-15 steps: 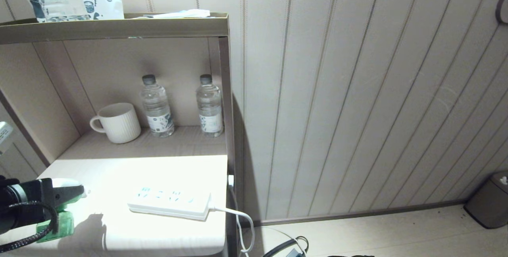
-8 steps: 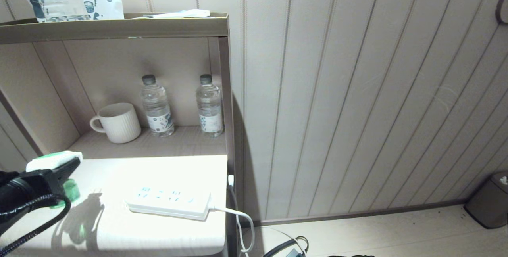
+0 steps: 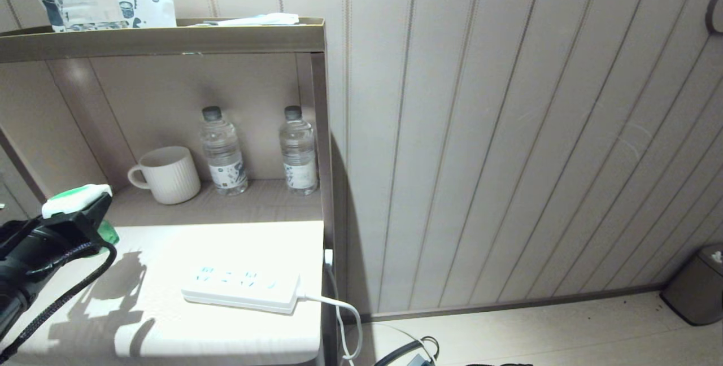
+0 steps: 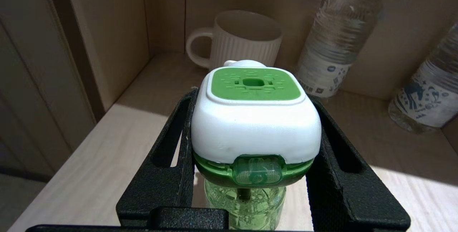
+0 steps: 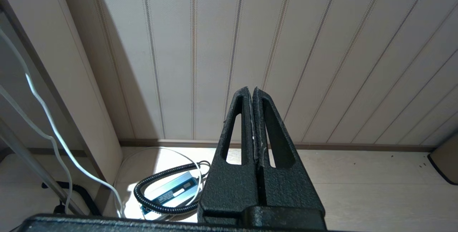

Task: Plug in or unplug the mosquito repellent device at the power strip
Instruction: Place the mosquito repellent liquid on the table

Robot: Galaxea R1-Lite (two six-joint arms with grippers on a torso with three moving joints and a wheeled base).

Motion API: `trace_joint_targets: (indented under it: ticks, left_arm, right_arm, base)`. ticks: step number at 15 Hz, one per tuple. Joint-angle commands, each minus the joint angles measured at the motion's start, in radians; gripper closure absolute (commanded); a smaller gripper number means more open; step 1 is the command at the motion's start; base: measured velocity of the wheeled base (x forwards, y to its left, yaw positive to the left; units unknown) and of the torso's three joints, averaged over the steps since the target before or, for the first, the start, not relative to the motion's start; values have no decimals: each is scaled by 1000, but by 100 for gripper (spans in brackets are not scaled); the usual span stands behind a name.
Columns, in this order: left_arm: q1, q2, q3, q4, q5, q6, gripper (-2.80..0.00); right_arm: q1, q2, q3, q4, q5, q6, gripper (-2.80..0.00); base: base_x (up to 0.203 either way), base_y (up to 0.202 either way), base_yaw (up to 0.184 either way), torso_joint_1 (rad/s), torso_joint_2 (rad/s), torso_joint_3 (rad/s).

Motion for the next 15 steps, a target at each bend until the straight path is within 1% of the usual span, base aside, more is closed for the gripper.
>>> trace_joint_targets:
  ticks: [1, 5, 13, 15]
  left_arm:
    - [15, 127, 16, -92, 2, -1, 0]
    - [40, 274, 18, -196, 3, -2, 0]
    - [53, 415, -98, -206, 5, -2, 0]
    - [61, 441, -119, -206, 19, -2, 0]
  right_arm:
    - [1, 1, 0, 0, 0, -1, 0]
    - [1, 1, 0, 0, 0, -1, 0]
    - [1, 1, 0, 0, 0, -1, 0]
    - [1, 1, 0, 0, 0, -1, 0]
  base:
    - [0, 0, 0, 0, 0, 0]
    - [0, 0, 0, 0, 0, 0]
    - [0, 0, 0, 0, 0, 0]
    - [0, 0, 0, 0, 0, 0]
